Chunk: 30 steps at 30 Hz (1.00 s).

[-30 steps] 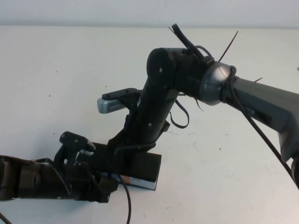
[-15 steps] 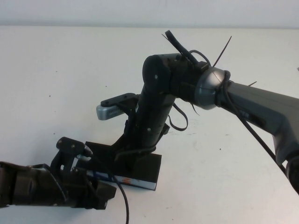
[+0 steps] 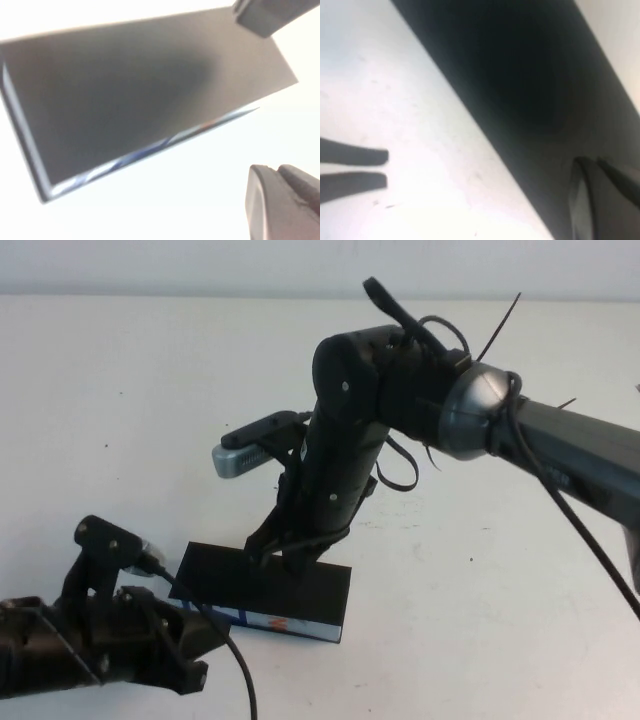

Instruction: Return glasses to glasses case

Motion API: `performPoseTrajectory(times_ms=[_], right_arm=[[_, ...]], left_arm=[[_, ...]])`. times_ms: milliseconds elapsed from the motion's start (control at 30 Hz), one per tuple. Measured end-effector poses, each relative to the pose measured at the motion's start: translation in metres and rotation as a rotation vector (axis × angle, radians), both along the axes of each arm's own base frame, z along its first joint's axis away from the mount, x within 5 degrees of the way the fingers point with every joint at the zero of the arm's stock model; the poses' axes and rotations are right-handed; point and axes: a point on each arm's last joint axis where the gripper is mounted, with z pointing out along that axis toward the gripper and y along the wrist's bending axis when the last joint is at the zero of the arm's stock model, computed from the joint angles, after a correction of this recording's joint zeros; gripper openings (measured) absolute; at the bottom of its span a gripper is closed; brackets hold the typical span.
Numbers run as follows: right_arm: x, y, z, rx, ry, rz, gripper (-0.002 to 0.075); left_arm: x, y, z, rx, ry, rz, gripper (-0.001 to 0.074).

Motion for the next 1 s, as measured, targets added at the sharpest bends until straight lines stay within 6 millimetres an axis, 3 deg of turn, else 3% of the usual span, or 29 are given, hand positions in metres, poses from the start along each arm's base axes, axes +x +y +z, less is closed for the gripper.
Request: performPoseTrajectory(times_ms=[300, 433, 567, 633, 767, 867, 1000], right_arm=[[-0.023, -0.022, 0.079, 0.106, -0.121, -0.059, -0.0014], [-0.048, -0.045, 0.112, 0.144, -0.151, -0.090, -0.0014], [-0.084, -0.078, 0.130, 0.152, -0.161, -0.110, -0.0014], [-0.106, -0.098, 0.131, 0.143, -0.157, -0.118, -0.0014], [-0.151, -0.141, 0.136, 0.183, -0.213, -0.154, -0.0014], [-0.186, -0.173, 0.138, 0.254, -0.273, -0.186, -0.0014], [-0.224, -0.208, 0.128, 0.355, -0.353, -0.226, -0.0014]], left_arm=[[-0.032, 0.011, 0.075, -0.107, -0.356, 0.025, 0.0000], [-0.060, 0.028, 0.111, -0.150, -0.574, 0.128, 0.0000], [-0.094, 0.052, 0.135, -0.180, -0.795, 0.285, 0.0000], [-0.111, 0.064, 0.135, -0.197, -0.877, 0.365, 0.0000], [-0.133, 0.084, 0.117, -0.209, -0.966, 0.514, 0.0000], [-0.140, 0.093, 0.096, -0.208, -0.990, 0.590, 0.0000], [-0.134, 0.100, 0.061, -0.142, -0.926, 0.676, 0.0000]])
